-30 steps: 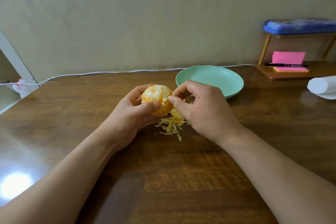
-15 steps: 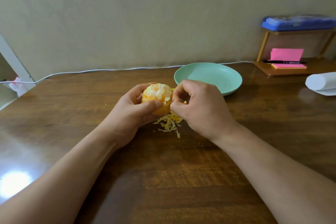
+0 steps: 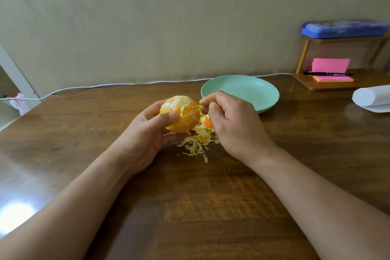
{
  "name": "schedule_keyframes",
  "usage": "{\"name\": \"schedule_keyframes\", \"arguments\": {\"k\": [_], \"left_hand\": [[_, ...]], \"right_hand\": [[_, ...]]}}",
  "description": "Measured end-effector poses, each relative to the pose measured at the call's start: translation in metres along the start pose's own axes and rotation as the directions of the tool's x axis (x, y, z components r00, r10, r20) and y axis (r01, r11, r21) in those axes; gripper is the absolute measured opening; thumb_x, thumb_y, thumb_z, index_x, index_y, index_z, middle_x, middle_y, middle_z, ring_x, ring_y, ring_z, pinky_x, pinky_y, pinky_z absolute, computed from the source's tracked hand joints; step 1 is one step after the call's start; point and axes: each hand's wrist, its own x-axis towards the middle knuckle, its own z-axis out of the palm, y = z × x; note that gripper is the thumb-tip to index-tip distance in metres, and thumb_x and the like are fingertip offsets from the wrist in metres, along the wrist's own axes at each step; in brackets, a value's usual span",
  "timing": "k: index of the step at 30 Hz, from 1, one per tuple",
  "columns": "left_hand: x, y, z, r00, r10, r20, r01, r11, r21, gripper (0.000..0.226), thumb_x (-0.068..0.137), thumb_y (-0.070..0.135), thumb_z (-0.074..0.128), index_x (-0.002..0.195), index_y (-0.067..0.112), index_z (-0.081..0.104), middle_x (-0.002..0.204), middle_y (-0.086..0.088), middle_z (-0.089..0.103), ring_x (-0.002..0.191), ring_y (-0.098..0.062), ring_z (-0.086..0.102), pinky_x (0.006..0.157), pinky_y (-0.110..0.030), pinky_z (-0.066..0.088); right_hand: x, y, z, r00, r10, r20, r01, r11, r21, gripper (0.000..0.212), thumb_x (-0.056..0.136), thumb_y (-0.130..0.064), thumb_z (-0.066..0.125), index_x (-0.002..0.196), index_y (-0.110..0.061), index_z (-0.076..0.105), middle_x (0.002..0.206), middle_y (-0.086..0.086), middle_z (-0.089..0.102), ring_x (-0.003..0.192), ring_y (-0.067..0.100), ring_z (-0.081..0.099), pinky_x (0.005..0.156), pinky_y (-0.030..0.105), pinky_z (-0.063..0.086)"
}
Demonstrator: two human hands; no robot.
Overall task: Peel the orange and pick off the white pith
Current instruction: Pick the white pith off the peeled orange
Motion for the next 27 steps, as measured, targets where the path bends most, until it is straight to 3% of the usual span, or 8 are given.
{"name": "schedule_keyframes", "arguments": {"k": [2,7,12,16,18,22,27], "left_hand": [[0.000,0.000,0.000,1.000,-0.002,-0.017,0.002,1.000,0.012,0.063,0.086,0.021,0.075,0.146,0.013,0.060,0.137,-0.018,0.070,0.118,-0.033,0.073,0.091,-0.042,0.065],[0.000,0.001,-0.003,1.000,-0.006,-0.022,0.007,0.999,0.049,0.071,0.079,0.028,0.084,0.146,0.015,0.061,0.136,-0.016,0.070,0.118,-0.032,0.073,0.094,-0.044,0.064],[-0.002,0.001,0.001,0.999,-0.005,-0.045,0.010,0.992,0.123,0.066,0.078,0.026,0.086,0.140,0.018,0.066,0.132,-0.012,0.073,0.118,-0.032,0.074,0.093,-0.045,0.064],[-0.004,-0.001,0.008,0.999,-0.019,-0.051,0.026,0.989,0.147,0.065,0.078,0.020,0.084,0.139,0.018,0.064,0.131,-0.013,0.071,0.118,-0.035,0.074,0.089,-0.047,0.065],[-0.005,-0.001,0.010,0.997,-0.004,-0.072,0.017,0.981,0.192,0.065,0.079,0.020,0.089,0.139,0.020,0.063,0.134,-0.015,0.068,0.118,-0.035,0.074,0.090,-0.047,0.065],[-0.006,-0.001,0.011,0.985,0.061,-0.159,0.000,0.932,0.362,0.069,0.080,0.026,0.091,0.141,0.026,0.060,0.135,-0.010,0.066,0.116,-0.028,0.075,0.092,-0.043,0.065],[-0.010,0.000,0.014,0.977,0.149,-0.155,-0.030,0.809,0.587,0.072,0.085,0.029,0.090,0.146,0.031,0.052,0.128,0.004,0.069,0.110,-0.012,0.074,0.094,-0.037,0.064]], "right_hand": [[-0.001,-0.002,0.000,0.999,0.009,0.036,-0.009,1.000,-0.004,0.024,0.109,-0.022,0.054,0.123,-0.023,0.073,0.106,-0.011,0.074,0.096,0.008,0.070,0.082,0.035,0.062],[-0.002,-0.004,0.000,0.996,0.021,0.084,-0.021,1.000,0.006,0.024,0.105,-0.040,0.063,0.122,-0.026,0.073,0.106,-0.016,0.074,0.094,0.006,0.069,0.081,0.034,0.063],[0.000,0.001,0.000,0.996,0.035,0.076,-0.032,0.999,-0.035,0.016,0.106,-0.033,0.063,0.113,-0.026,0.076,0.096,-0.015,0.074,0.085,0.006,0.069,0.074,0.034,0.062],[0.000,-0.003,-0.002,0.993,0.081,0.084,-0.088,0.993,0.084,0.020,0.105,-0.039,0.064,0.120,-0.032,0.075,0.104,-0.021,0.072,0.096,-0.001,0.068,0.078,0.014,0.058],[-0.001,-0.006,-0.003,0.991,0.073,0.110,-0.087,0.988,0.125,0.023,0.103,-0.041,0.068,0.125,-0.036,0.073,0.108,-0.022,0.072,0.097,-0.003,0.068,0.078,0.012,0.057],[-0.003,-0.009,-0.004,0.988,0.021,0.151,-0.026,0.999,0.029,0.027,0.099,-0.045,0.072,0.125,-0.043,0.067,0.117,-0.020,0.074,0.095,-0.002,0.071,0.076,0.022,0.064],[-0.005,-0.009,0.000,0.992,-0.070,0.108,0.079,0.993,-0.086,0.027,0.098,-0.040,0.073,0.124,-0.034,0.069,0.114,-0.016,0.074,0.093,0.007,0.072,0.075,0.034,0.065]]}}
